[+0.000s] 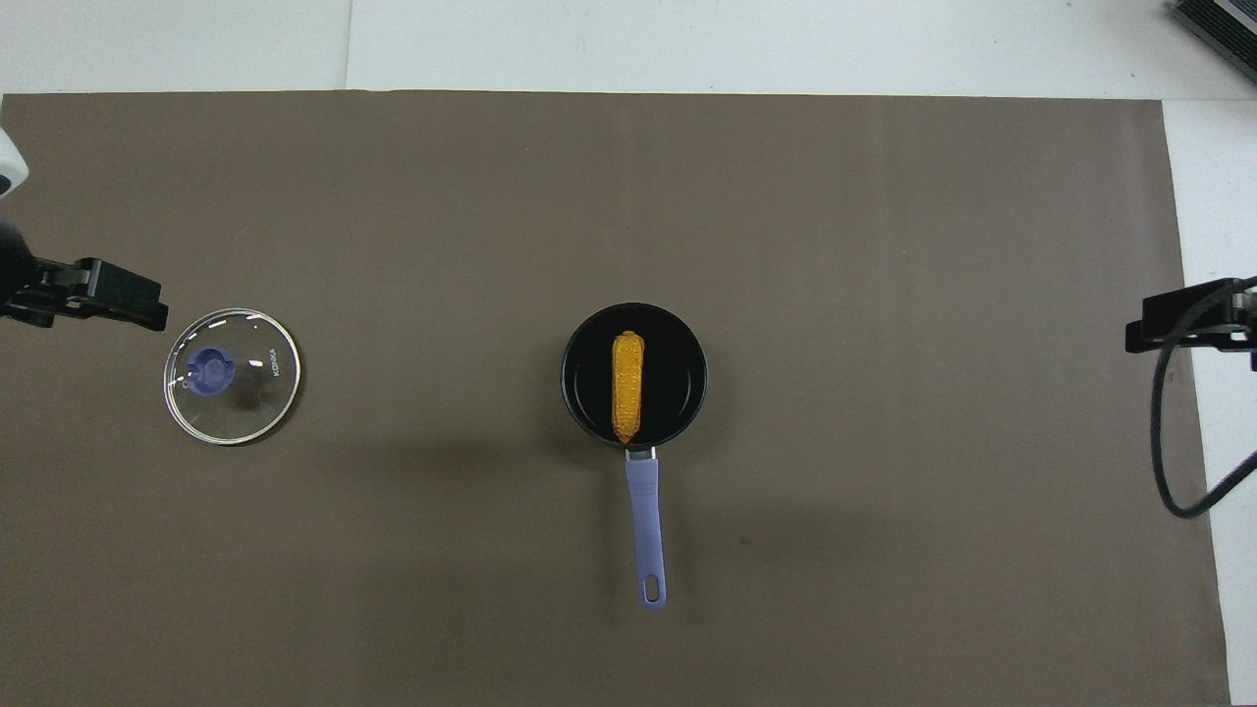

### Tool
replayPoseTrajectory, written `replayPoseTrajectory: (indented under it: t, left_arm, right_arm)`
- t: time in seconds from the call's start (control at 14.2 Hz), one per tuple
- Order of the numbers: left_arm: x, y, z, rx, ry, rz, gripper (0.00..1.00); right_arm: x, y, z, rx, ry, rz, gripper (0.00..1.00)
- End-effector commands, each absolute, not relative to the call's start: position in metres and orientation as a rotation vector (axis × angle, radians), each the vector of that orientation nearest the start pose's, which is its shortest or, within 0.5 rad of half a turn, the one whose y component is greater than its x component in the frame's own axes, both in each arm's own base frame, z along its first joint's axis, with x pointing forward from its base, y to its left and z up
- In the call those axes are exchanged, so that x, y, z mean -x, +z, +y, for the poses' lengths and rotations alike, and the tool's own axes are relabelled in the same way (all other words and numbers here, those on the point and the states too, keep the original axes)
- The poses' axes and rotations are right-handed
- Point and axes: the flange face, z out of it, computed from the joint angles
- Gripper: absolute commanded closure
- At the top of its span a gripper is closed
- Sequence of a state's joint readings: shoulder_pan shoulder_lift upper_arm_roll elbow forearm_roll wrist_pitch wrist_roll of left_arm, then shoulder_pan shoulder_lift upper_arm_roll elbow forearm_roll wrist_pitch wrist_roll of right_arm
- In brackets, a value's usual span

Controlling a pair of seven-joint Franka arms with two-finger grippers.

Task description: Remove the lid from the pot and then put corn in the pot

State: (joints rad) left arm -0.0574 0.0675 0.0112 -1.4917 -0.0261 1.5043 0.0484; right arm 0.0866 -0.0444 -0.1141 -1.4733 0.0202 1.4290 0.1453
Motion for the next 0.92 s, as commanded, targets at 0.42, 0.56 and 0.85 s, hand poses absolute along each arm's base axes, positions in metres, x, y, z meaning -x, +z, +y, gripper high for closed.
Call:
replayPoseTrajectory:
  t: [0.42, 0.56, 0.85]
  left_arm:
    - [-0.554, 0.643, -0.031, 3.171, 0.049, 0.148, 0.00]
    - [-0.555, 0.642, -0.030, 3.166, 0.051, 0.147, 0.00]
    - [-0.555, 0.644, -0.023, 3.167, 0.053, 0.137, 0.00]
  right_arm:
    - [-0.498, 0.674, -0.061, 3.105, 0.092, 0.145, 0.00]
    - [-0.497, 0.676, -0.067, 3.114, 0.069, 0.155, 0.00]
    - [-0.501, 0.678, -0.061, 3.139, 0.028, 0.130, 0.00]
